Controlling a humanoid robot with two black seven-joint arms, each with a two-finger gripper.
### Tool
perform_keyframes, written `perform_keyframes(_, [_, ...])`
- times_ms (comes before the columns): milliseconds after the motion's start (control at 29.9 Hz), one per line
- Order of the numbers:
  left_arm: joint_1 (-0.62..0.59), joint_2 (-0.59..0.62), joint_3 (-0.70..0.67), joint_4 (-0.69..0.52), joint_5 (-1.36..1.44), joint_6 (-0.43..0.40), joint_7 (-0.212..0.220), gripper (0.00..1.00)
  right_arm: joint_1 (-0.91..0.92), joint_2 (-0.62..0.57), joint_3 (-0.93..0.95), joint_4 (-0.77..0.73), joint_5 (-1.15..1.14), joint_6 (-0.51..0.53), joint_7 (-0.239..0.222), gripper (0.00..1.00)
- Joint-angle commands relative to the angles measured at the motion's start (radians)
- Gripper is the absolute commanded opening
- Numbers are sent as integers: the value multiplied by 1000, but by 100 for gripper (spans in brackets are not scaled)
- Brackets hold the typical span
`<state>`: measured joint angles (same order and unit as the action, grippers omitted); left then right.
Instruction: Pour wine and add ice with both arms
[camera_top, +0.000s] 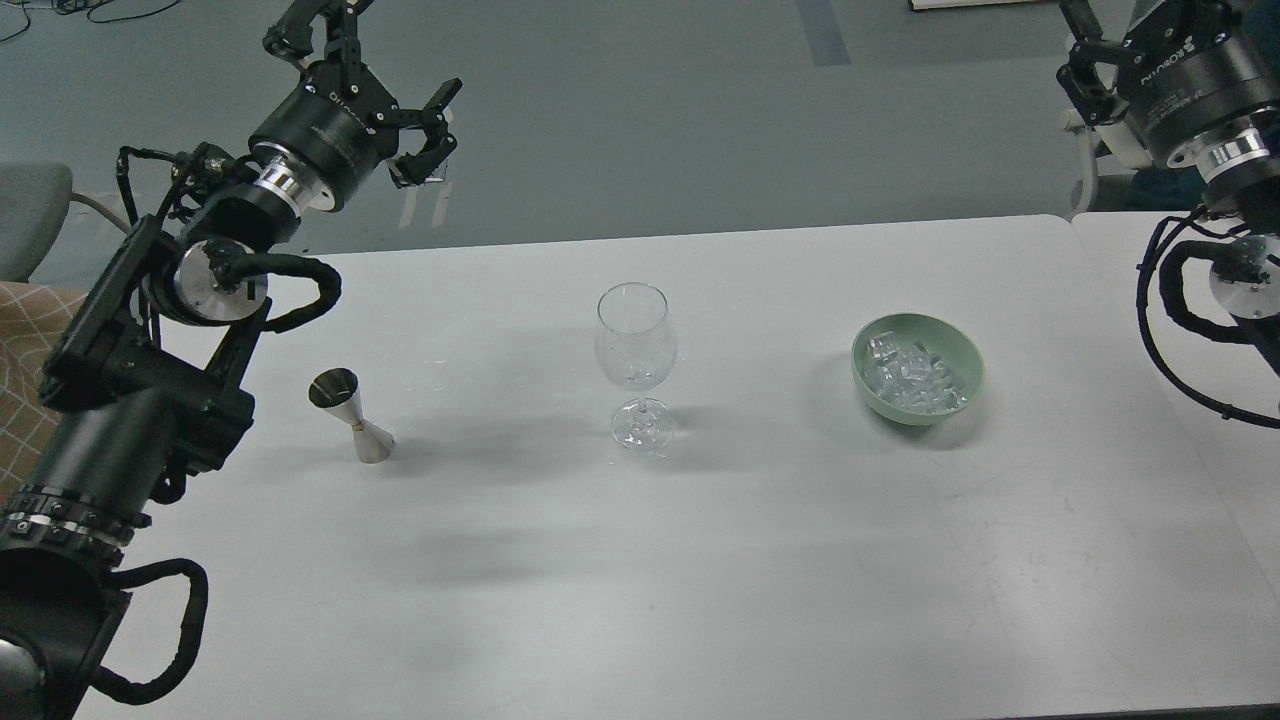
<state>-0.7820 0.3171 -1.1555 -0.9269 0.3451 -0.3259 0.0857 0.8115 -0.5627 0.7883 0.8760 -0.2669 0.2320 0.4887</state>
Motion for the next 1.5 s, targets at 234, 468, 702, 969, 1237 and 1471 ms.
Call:
perform_keyframes(234, [67, 36, -4, -86, -1, -1, -27, 95, 0, 15, -4, -2, -2, 1, 0, 100])
perform_keyframes(468, [121, 79, -21, -156, -27, 8, -9, 95, -2, 7, -4, 0, 0, 0, 0, 100])
perform_keyframes(702, [220, 198, -55, -355, -213, 237, 58, 88, -2, 15, -4, -5, -2, 0, 0, 100])
perform_keyframes(969, [566, 267, -268, -614, -368, 249, 114, 95, -11, 26, -4, -6, -3, 0, 0, 100])
perform_keyframes(1237, [1025, 168, -475, -839, -437, 220, 152, 97, -12, 27, -4, -9, -3, 0, 0, 100])
perform_keyframes(1471, [1107, 42, -495, -837, -455, 206, 195, 97, -14, 27, -26, -9, -3, -2, 0, 100])
